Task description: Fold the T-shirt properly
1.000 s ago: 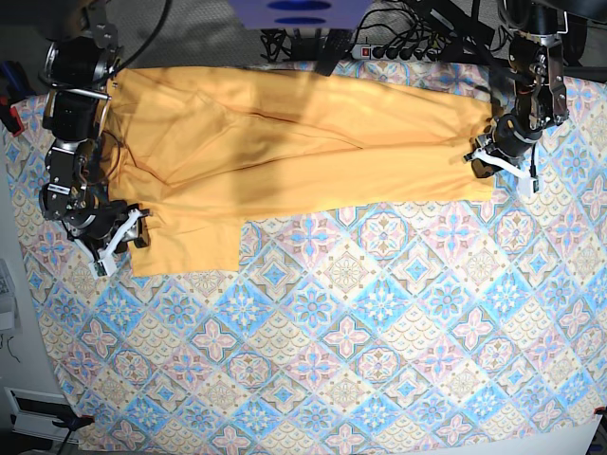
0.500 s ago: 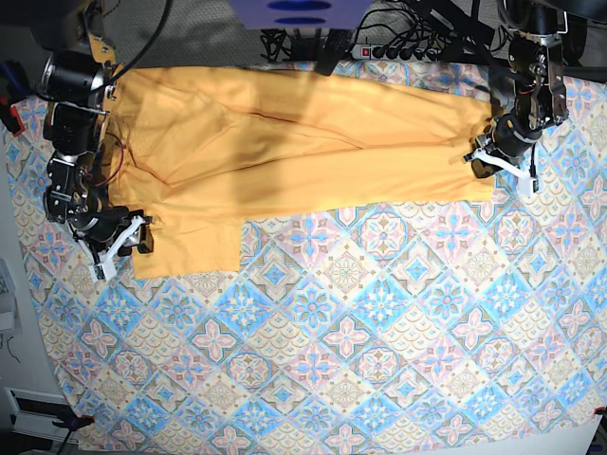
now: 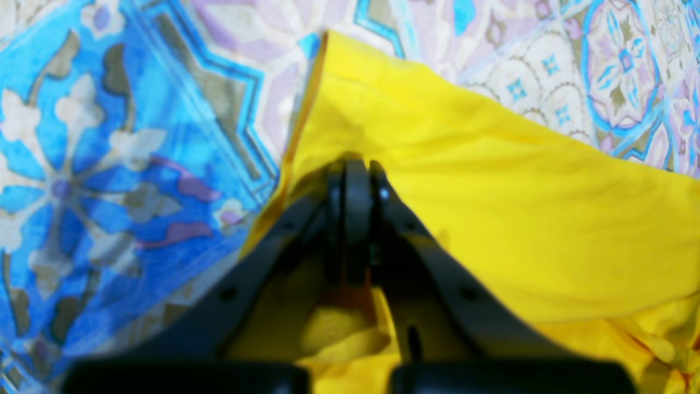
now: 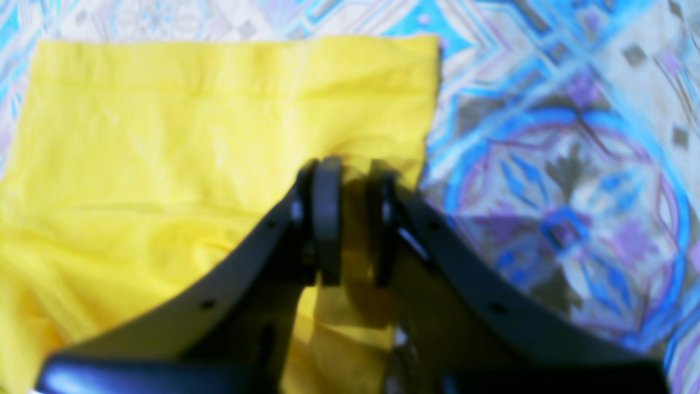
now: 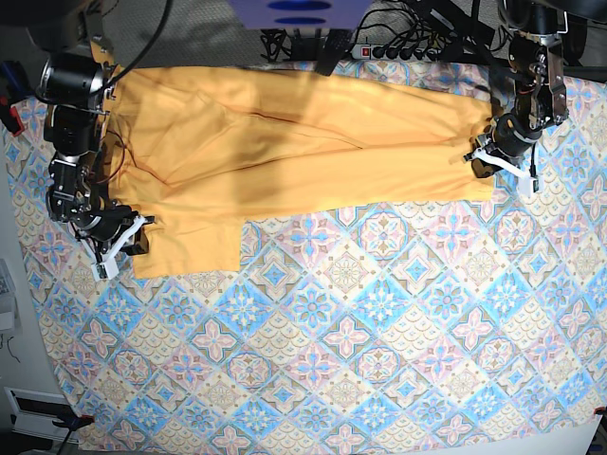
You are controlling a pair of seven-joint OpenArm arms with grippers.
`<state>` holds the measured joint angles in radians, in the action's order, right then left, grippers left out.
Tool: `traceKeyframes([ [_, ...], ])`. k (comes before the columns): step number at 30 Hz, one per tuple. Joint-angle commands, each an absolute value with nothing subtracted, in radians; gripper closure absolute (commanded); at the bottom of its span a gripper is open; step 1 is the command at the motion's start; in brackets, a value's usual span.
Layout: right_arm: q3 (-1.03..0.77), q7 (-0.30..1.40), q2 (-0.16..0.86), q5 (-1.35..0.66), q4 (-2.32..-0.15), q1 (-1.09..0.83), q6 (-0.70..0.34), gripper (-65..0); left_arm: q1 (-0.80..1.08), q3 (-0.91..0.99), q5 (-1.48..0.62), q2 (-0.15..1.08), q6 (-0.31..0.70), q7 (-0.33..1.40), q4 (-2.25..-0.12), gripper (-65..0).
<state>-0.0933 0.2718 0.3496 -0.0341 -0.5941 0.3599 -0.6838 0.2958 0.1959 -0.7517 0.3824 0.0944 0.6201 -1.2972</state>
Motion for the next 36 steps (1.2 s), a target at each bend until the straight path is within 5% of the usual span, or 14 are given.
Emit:
traceKeyframes([
  [1, -0.065, 0.294, 0.355, -0.030, -0.602, 0.372, -0.698, -6.9, 0.325, 0.197, -0.644, 0.394, -0.002, 0.717, -1.277, -1.6],
  [20, -0.041, 0.407, 0.355, -0.036, -0.932, 0.263, -0.698, -3.3, 0.323, 0.197, -0.644, 0.394, -0.002, 0.717, -1.277, -1.6],
  [29, -0.263, 0.395, 0.354, -0.031, -0.901, 0.271, -0.698, -3.8, 0.323, 0.196, -0.644, 0.394, -0.002, 0.717, -1.277, -1.6],
  [36, -0.286, 0.392, 0.355, -0.030, -0.823, 0.297, -0.619, -26.9, 0.323, 0.196, -0.642, 0.381, -0.002, 0.717, -1.277, -1.6],
])
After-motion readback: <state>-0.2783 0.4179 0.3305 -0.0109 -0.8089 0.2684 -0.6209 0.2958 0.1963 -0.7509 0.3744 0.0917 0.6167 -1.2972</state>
